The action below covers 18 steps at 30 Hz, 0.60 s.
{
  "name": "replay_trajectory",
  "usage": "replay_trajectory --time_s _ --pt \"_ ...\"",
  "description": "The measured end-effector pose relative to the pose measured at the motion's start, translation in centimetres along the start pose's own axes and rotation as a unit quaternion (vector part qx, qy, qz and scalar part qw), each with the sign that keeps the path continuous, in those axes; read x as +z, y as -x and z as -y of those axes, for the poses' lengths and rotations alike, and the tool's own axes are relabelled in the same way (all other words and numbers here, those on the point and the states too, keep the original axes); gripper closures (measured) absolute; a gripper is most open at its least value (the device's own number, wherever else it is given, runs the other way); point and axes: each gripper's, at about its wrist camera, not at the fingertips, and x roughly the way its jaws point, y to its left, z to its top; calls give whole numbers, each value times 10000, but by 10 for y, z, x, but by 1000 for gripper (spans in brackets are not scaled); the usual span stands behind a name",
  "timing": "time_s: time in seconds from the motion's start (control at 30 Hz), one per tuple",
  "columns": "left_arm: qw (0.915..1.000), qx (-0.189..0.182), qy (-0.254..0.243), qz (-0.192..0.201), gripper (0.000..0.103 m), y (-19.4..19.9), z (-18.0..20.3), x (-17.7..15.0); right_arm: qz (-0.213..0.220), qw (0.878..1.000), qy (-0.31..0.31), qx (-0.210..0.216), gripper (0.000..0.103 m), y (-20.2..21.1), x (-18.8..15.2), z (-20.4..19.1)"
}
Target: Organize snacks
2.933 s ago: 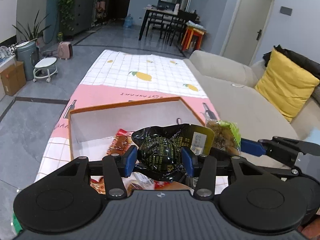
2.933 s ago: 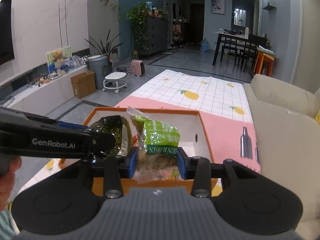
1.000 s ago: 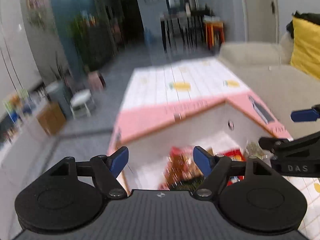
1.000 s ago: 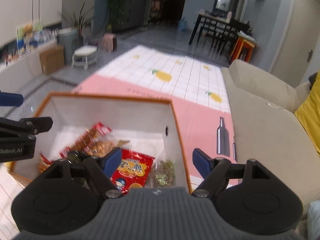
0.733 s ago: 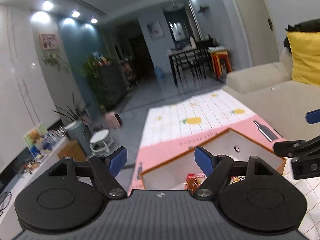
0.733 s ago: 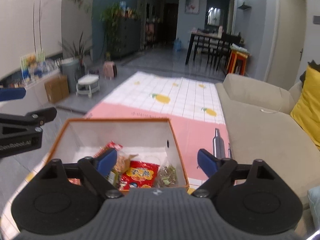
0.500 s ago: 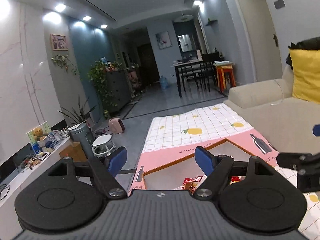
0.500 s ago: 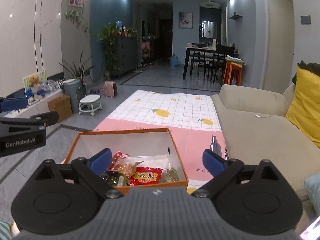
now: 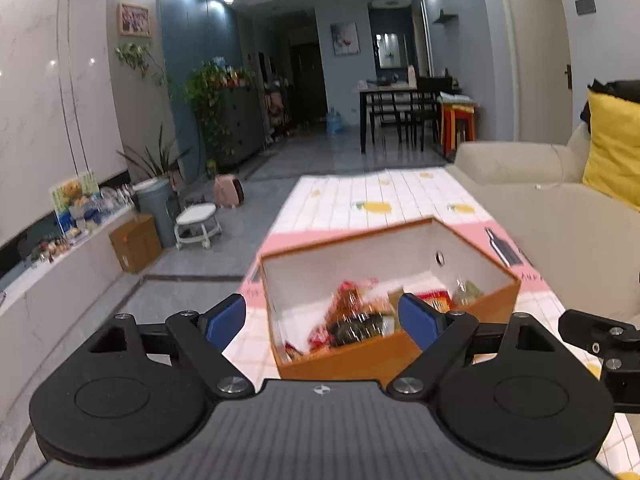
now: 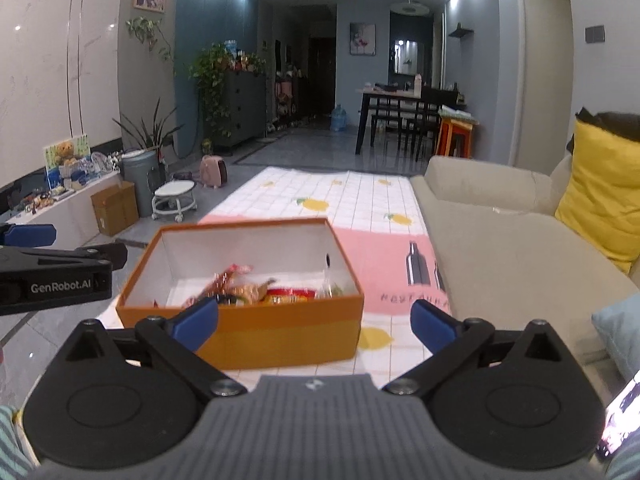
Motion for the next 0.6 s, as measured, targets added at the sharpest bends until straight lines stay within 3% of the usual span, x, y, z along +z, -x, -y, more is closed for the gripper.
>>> replay_trajectory --time_s 0.17,0.6 --pt "9994 -67 -31 -328 2 -9 4 -14 -122 9999 50 6 4 -8 -11 -2" --pt "9978 -25 -118 -657 2 -20 10 -34 -423 9990 150 -5 4 -33 -26 -1"
